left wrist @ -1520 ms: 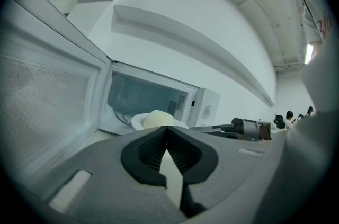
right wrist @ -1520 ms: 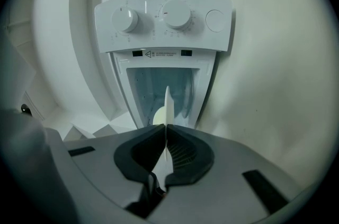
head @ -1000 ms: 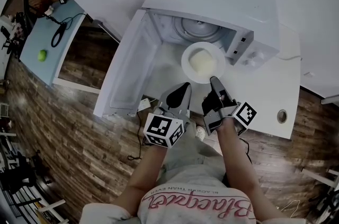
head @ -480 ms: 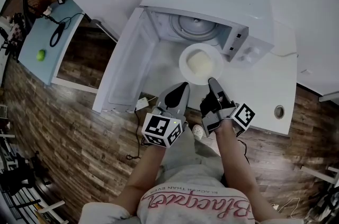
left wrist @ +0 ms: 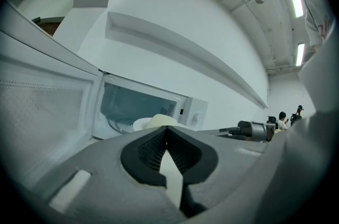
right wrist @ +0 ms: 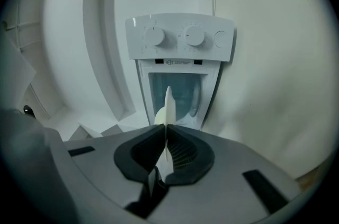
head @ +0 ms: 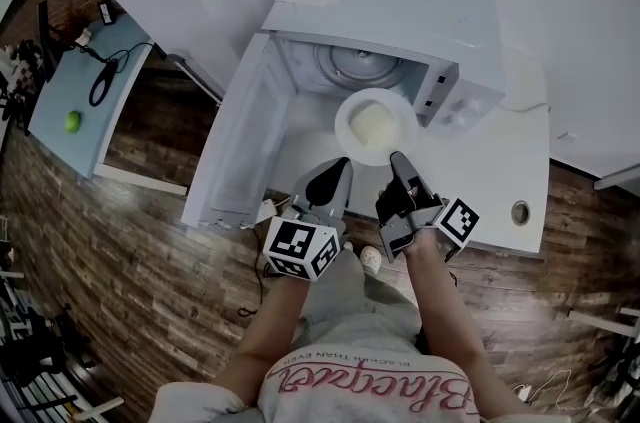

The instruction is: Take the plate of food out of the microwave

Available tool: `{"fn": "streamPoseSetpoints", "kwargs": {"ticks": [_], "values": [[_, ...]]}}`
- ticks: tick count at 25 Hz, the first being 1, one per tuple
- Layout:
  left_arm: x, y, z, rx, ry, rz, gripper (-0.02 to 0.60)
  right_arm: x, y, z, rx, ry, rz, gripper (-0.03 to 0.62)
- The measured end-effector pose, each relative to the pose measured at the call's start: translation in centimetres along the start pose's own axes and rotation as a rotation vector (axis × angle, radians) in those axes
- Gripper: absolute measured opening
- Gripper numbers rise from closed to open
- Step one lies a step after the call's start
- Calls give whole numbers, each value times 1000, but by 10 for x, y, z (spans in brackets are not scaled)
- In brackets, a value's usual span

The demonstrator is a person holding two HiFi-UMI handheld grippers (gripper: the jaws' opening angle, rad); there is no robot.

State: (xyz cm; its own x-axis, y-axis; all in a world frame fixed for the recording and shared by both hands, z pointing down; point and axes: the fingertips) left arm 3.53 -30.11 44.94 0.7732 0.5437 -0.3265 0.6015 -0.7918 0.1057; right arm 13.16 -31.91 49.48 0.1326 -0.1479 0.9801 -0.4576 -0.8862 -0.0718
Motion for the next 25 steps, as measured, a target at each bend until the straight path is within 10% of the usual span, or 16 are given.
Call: {"fn": "streamPoseSetpoints", "kwargs": {"ticks": [25], "values": [[-10,-9,58,64,-3,-12,2,-56,1,8,32,-28,11,18]]}}
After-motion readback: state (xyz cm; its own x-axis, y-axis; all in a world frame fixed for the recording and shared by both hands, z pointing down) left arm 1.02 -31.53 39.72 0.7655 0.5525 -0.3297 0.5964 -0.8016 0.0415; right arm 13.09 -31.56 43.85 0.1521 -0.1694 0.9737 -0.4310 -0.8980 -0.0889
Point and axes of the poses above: the fingertips, and each gripper's own axes: y forward along the fingers, x to its right, z out of its top, and after that the axes turned 7 degrees about -y, right-handed
